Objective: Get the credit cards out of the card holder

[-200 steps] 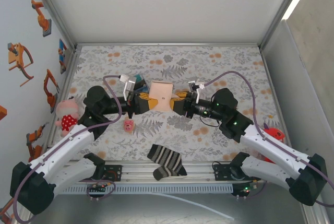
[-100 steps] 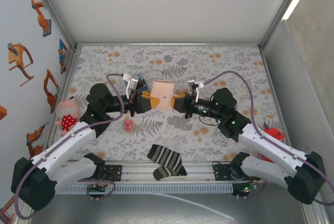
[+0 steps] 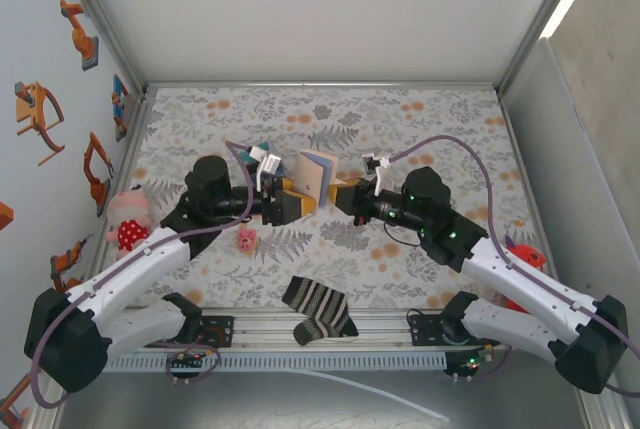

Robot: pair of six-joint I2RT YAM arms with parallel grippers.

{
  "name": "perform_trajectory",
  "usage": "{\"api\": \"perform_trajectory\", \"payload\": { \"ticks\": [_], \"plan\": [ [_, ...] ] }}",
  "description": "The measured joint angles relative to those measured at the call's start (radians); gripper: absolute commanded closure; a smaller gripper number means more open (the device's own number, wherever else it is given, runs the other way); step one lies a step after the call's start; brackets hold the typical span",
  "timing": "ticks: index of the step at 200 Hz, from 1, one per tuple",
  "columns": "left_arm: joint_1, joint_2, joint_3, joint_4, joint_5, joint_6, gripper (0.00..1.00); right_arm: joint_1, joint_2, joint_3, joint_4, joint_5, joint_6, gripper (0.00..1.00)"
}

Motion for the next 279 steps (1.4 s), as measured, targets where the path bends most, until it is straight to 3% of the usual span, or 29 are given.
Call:
{"api": "perform_trajectory", "payload": {
  "ticks": [40,64,88,187,210,227,279],
  "plan": [
    [-0.009,0.011,0.005,-0.007,-0.037,0.003,0.11,0.000,0.000,0.042,-0.106,0.079,-0.007,1.00],
    [-0.021,0.011,0.018,-0.032,-0.084,0.029,0.00,0.000,0.000,0.055,-0.144,0.116,-0.006,1.00],
    [-0.039,0.011,0.040,-0.078,-0.141,0.067,0.03,0.000,0.004,0.062,-0.182,0.141,-0.006,1.00],
    [-0.076,0.045,0.056,-0.132,-0.298,0.145,0.00,0.007,0.042,0.117,-0.302,0.218,-0.006,1.00],
    [-0.081,0.064,0.066,-0.133,-0.316,0.153,0.32,0.008,0.053,0.117,-0.304,0.226,-0.006,1.00],
    [-0.084,0.074,0.067,-0.135,-0.332,0.166,0.47,0.009,0.053,0.117,-0.304,0.229,-0.006,1.00],
    [-0.084,0.077,0.072,-0.146,-0.346,0.177,0.65,0.010,0.052,0.118,-0.304,0.240,-0.006,1.00]
  ]
}}
